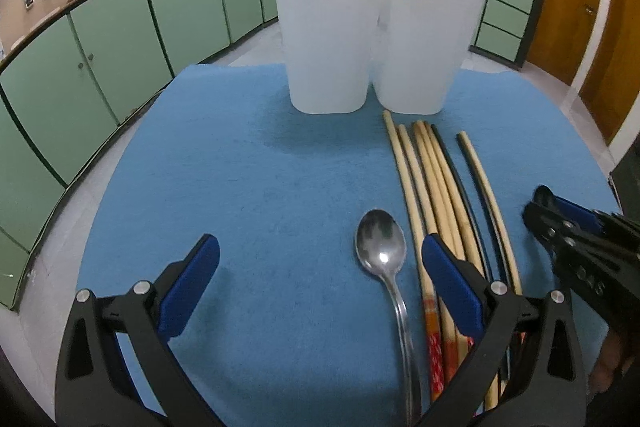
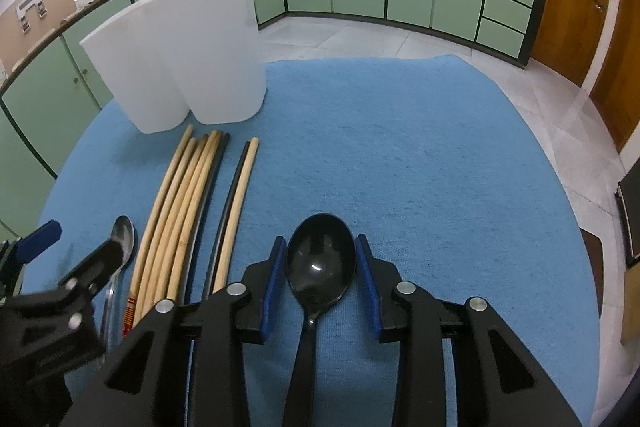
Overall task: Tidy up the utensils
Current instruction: 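Grasp the silver spoon with the left gripper while the right gripper lifts the black spoon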
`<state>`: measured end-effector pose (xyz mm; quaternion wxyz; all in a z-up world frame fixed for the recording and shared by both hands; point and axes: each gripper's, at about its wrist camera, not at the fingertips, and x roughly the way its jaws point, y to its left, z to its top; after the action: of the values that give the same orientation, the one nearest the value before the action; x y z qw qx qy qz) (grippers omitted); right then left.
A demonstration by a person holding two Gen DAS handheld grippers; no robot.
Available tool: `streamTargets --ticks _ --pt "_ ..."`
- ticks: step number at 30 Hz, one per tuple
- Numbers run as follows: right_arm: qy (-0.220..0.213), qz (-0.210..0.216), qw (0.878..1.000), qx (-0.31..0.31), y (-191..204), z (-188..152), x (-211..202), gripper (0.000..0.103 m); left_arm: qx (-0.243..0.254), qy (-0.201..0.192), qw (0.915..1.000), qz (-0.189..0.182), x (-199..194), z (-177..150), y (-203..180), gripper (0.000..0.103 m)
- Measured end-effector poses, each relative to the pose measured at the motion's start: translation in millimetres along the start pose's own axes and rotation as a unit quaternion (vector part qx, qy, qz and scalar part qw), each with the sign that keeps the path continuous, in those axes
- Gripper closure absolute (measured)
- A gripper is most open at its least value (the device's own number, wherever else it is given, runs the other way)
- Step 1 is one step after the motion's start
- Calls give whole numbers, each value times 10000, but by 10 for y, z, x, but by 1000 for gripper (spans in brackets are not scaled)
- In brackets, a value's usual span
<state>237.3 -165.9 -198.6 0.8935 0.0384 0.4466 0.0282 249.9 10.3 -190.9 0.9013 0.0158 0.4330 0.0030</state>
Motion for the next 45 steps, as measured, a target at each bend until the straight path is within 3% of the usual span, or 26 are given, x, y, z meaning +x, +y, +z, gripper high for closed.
streamTargets --ticks 10,29,31,39,43,45 --pt "-53 35 10000 -13 -29 -43 -11 69 -137 315 9994 36 192 57 58 5" --pt "68 109 9999 -100 -25 35 28 65 -259 454 9986 -12 228 90 80 5" --pt "146 177 9996 -151 -18 69 44 63 -258 438 9987 -54 231 110 82 10" --pt "331 176 9985 -402 2 150 102 69 7 285 9992 -283 142 143 -55 76" --pt "245 301 9988 -312 -46 130 55 69 -73 212 9987 -467 124 135 -64 76" --pt "2 418 9988 -259 -84 110 -24 69 -176 10 9977 -660 55 119 -23 76"
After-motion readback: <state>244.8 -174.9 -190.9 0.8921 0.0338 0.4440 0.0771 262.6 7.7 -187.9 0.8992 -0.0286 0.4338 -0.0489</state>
